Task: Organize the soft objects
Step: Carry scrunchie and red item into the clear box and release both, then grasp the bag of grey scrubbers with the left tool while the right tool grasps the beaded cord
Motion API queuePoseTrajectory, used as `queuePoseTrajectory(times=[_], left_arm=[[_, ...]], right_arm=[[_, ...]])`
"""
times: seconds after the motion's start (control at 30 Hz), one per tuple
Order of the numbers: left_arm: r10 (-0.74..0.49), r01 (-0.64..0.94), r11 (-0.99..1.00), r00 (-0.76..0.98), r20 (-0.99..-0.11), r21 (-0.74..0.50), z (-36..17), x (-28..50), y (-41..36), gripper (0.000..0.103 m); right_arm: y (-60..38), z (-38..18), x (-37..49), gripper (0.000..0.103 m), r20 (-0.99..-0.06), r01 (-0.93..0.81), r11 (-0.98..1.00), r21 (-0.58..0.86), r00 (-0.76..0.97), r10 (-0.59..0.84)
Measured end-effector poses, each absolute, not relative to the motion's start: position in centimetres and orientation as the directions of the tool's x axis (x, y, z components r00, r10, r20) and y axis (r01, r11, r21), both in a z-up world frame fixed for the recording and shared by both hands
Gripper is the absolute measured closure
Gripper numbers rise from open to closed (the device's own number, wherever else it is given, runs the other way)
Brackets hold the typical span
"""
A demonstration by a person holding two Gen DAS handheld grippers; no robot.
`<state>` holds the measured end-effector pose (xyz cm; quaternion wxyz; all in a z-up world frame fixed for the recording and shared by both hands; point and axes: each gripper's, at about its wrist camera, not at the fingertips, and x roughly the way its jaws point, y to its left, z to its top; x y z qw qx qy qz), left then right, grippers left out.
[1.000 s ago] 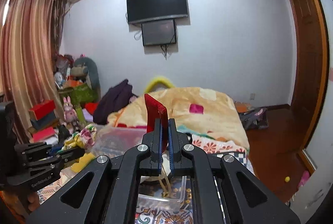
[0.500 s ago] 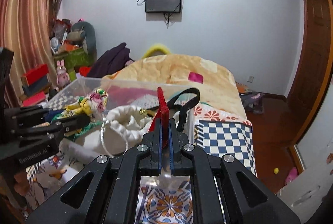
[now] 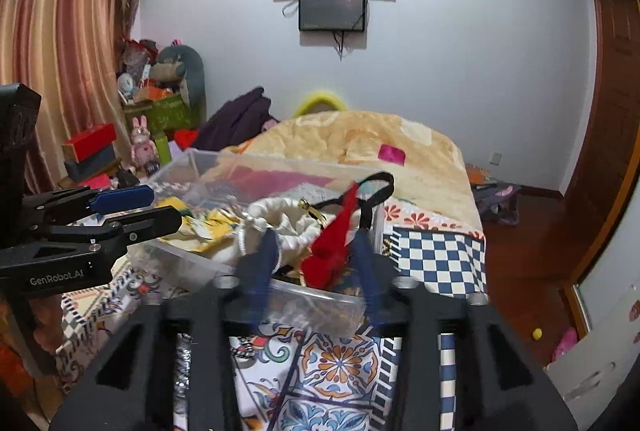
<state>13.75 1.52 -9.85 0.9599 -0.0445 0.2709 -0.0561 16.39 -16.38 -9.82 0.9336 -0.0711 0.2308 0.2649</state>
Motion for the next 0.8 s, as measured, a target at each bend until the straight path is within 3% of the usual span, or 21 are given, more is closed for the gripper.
queuePoseTrajectory(times=[0.07, 0.2, 0.3, 0.43, 0.67, 0.8], left_arm=[[-0.136, 0.09, 0.989, 0.852, -0.506, -0.114, -9.6, 12.9, 1.6, 0.039], [-0.153, 0.105, 0.987, 0.85, -0.503, -0.123, -9.9, 11.2, 1.3, 0.028], [-0.165, 0.124, 0.986, 0.839, -0.518, -0.112, -10.6, 10.1, 0.7, 0.027], [-0.176, 0.145, 0.984, 0.823, -0.541, -0.1, -12.0, 9.1, -0.3, 0.016], [-0.197, 0.155, 0.98, 0.739, -0.644, -0.123, -16.1, 9.9, -1.1, 0.016], [-0.208, 0.148, 0.978, 0.722, -0.66, -0.146, -17.1, 9.8, -0.8, 0.016]], right_arm=[[-16.5, -9.6, 15.8, 0.058, -0.458, -0.536, 0.844, -0.008, 0.753, 0.473], [-16.8, -9.9, 14.8, 0.043, -0.45, -0.554, 0.833, 0.016, 0.74, 0.5], [-17.0, -10.3, 14.2, 0.042, -0.451, -0.558, 0.829, 0.015, 0.737, 0.504], [-17.0, -11.4, 13.8, 0.041, -0.478, -0.564, 0.825, 0.014, 0.721, 0.501], [-17.2, -13.1, 14.0, 0.041, -0.524, -0.564, 0.823, 0.063, 0.684, 0.508], [-16.6, -14.3, 14.6, 0.041, -0.562, -0.583, 0.807, 0.096, 0.638, 0.527]])
